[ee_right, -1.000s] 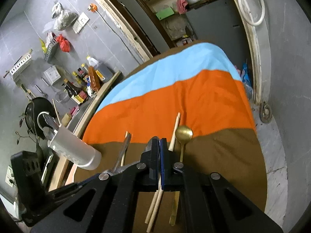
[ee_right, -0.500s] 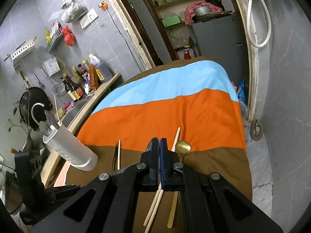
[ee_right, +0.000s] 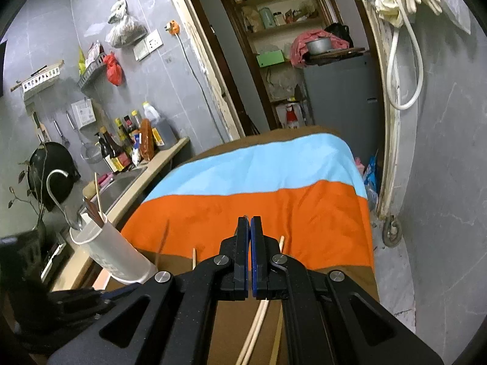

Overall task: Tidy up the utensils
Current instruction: 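Lift the silver spoon with the left gripper and carry it over the caddy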

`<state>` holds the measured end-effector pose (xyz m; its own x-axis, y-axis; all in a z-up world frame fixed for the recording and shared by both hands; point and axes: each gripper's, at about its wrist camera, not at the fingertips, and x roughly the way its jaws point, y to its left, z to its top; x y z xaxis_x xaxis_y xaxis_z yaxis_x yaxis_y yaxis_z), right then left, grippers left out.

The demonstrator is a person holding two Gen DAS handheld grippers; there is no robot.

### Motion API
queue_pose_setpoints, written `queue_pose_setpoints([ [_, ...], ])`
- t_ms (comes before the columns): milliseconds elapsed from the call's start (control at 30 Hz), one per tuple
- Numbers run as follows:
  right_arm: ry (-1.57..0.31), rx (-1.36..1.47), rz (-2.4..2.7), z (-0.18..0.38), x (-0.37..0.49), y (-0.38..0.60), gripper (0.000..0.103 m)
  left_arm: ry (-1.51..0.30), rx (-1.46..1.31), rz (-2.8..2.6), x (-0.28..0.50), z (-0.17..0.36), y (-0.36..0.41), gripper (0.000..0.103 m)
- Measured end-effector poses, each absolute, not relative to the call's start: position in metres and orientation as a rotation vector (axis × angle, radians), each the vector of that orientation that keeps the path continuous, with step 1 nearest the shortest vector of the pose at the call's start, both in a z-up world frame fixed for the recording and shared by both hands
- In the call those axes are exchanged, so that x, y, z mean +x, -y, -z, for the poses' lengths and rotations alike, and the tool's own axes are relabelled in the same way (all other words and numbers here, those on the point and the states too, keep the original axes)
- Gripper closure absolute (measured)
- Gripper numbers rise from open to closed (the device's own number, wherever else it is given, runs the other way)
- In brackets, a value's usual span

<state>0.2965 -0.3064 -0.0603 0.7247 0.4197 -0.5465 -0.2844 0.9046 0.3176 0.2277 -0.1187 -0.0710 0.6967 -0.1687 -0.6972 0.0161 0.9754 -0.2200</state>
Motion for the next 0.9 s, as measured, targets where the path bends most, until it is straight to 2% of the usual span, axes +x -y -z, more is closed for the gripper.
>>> queue_pose_setpoints([
  [467,-0.542,0.135,-0.364,0.004,0.279,0.289,0.101,-0.663,-0.277,0.134,0.209,-0.001,0.084,0.101],
  [900,-0.421,0.108,-0.426,-0.057,0.271,0.254,0.101,-0.563,-0.269,0.108,0.184,-0.037,0.062,0.101],
])
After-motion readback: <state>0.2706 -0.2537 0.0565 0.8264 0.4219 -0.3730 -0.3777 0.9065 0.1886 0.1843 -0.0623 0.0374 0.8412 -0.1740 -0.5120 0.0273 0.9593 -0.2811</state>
